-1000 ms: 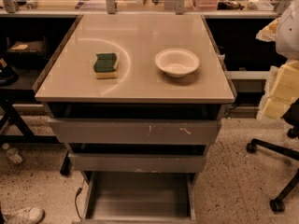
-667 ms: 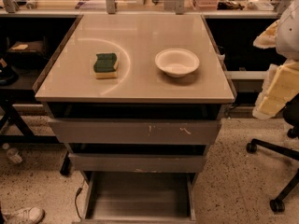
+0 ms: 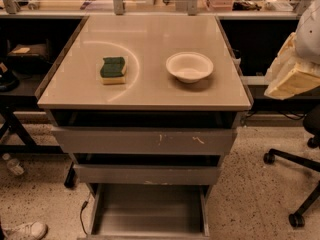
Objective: Close bottom drawer
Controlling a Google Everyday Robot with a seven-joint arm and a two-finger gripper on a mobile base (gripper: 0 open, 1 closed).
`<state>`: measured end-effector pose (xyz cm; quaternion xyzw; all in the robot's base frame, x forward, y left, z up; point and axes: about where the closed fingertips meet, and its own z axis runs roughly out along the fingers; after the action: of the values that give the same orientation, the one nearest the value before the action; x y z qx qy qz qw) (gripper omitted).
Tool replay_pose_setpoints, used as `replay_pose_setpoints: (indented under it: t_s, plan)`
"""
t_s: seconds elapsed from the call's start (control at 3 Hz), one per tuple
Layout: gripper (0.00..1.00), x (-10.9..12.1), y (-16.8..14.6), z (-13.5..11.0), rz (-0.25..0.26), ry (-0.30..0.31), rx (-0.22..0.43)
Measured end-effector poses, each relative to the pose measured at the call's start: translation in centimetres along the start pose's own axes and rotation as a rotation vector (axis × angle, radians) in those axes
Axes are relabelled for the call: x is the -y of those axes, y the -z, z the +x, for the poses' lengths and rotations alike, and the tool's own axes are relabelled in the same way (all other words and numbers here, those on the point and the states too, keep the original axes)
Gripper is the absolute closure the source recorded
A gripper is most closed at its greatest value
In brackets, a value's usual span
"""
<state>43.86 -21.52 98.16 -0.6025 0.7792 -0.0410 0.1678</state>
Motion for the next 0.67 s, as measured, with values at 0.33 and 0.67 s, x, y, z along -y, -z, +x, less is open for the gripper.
replay_pose_setpoints:
  t_s: [0.33, 0.67]
  plan:
    - [0.84, 0.0, 0.0, 0.0, 0.0, 0.0, 0.0]
    - [1.0, -0.14, 0.17, 0.03, 0.012, 0.002, 0.001]
